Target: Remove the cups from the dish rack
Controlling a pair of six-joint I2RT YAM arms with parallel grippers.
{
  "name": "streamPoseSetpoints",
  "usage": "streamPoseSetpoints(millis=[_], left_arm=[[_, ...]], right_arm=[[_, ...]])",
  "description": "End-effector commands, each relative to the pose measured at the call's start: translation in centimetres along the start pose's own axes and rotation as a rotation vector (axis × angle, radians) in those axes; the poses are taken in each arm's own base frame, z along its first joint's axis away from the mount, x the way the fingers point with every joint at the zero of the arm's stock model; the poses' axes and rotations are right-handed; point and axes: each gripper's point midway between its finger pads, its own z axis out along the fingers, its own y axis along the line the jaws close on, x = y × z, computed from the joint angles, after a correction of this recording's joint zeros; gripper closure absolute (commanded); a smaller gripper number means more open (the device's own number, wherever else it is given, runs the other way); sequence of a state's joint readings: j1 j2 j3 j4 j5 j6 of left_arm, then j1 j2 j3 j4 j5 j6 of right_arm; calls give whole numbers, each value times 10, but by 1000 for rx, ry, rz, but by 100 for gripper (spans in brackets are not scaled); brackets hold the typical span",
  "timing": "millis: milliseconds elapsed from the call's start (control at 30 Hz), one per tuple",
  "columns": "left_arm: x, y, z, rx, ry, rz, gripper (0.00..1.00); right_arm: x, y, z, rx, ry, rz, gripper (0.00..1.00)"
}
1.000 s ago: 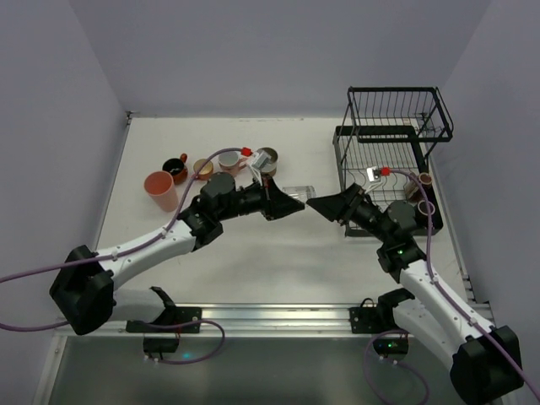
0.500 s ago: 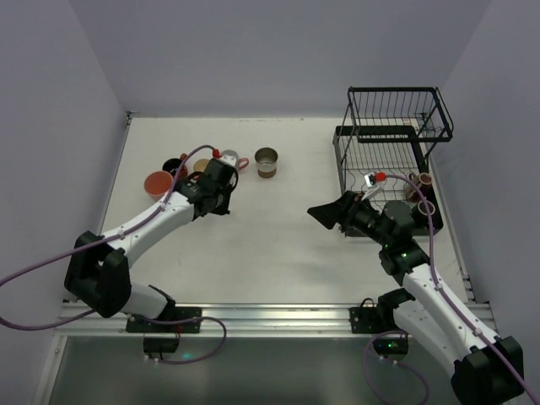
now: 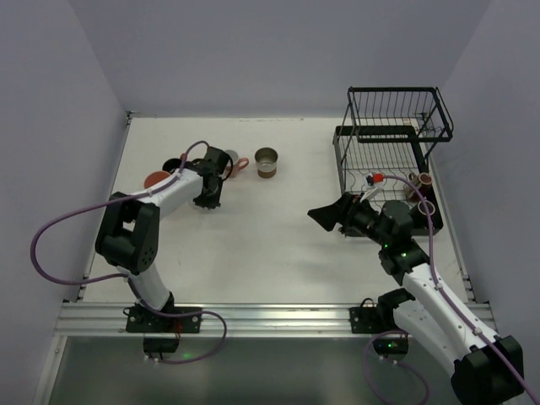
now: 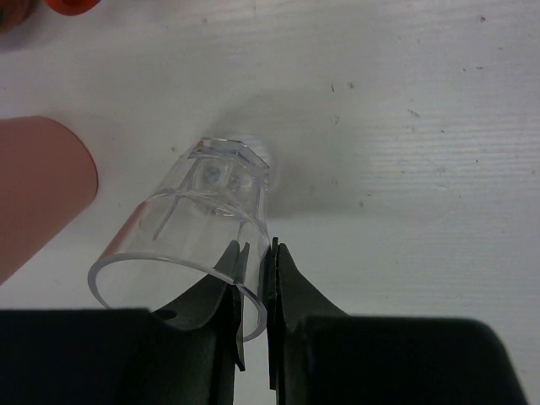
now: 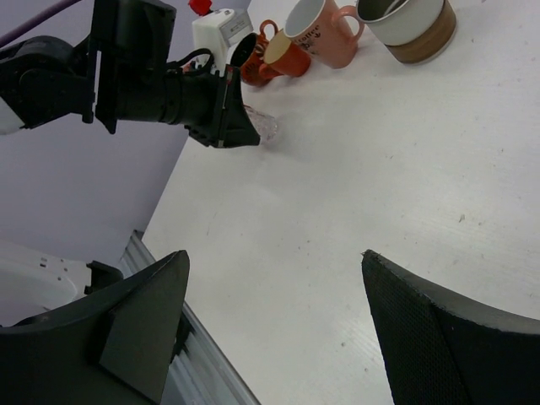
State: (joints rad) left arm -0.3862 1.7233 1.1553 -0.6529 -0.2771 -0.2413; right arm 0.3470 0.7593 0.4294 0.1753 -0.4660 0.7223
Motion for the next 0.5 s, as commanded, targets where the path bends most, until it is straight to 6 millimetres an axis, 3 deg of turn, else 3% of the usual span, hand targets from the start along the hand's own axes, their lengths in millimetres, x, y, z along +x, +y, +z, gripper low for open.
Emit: streamPoseSetpoints(millis=[0, 167, 300, 467], left_arm=[[-20, 11, -5, -19, -15, 27, 100], [-23, 15, 8, -27, 26, 24, 89], [-18, 15, 14, -41, 62, 33, 60], [-19, 20, 10, -62, 55, 33, 45]], right_arm=[[-6, 7, 0, -16, -7, -42, 14], [-4, 3, 3, -12, 5, -45, 14], [-2, 0, 4, -2, 12, -48, 14], [-5, -1, 4, 14, 2, -55, 14]])
